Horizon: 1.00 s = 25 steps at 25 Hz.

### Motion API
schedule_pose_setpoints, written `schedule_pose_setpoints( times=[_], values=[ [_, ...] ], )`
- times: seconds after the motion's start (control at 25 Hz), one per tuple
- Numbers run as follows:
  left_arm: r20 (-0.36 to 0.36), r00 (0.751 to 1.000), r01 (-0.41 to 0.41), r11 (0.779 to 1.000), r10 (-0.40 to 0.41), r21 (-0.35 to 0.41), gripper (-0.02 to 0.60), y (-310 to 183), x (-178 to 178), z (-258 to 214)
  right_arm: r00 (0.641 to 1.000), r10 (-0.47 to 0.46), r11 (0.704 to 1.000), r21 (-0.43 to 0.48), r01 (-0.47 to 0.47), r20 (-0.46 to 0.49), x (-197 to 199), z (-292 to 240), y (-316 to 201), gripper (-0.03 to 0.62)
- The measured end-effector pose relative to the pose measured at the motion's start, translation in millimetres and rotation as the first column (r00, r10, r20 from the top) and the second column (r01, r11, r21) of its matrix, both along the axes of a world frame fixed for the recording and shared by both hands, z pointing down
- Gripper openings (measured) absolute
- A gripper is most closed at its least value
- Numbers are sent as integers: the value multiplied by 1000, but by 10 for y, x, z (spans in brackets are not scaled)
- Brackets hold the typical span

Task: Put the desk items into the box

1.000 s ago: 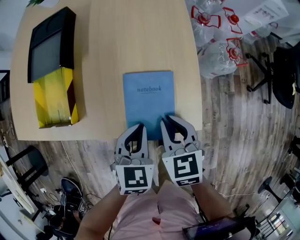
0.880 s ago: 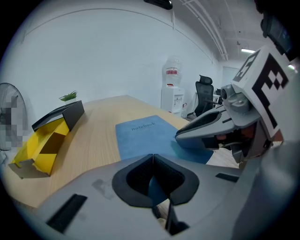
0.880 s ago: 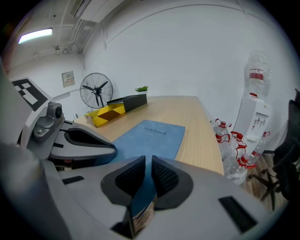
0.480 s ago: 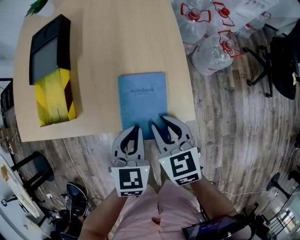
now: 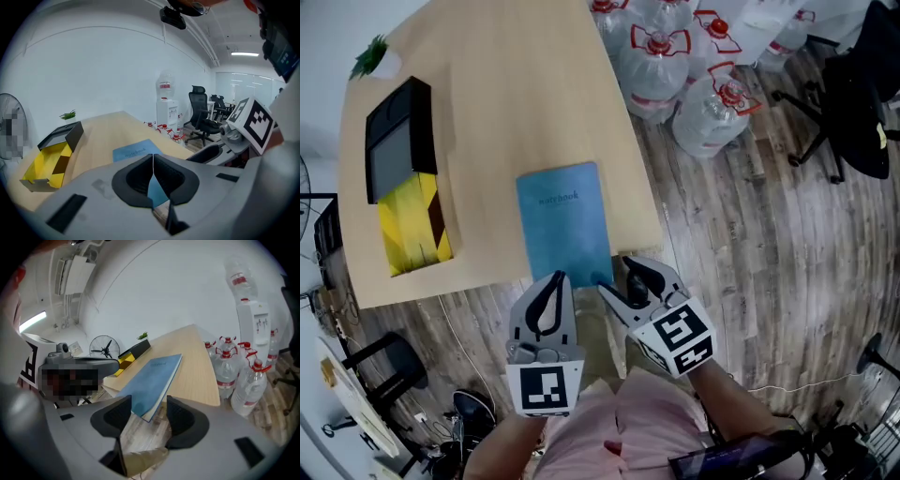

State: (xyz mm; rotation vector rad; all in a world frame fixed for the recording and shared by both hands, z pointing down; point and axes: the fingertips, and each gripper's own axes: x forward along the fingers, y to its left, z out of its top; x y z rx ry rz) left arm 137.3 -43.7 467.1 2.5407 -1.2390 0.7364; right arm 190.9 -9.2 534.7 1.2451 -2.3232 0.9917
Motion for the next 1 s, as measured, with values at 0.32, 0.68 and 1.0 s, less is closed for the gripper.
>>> schedule_pose_setpoints(
  times=[0.32,0.68,1.0],
  values=[
    [15,1000,-19,999,20,-45,17,210,99,137,975,6,993,-116,21,223,-140,304,113,299],
    [38,999,40,997,-38,-65,17,172,-77,223,900,30,978,-198,63,435,-366,517,27,342],
    [29,996,83,995,-82,-56,17,179,-252,186,829,59,969,-232,86,556,-430,408,-6,229]
  ],
)
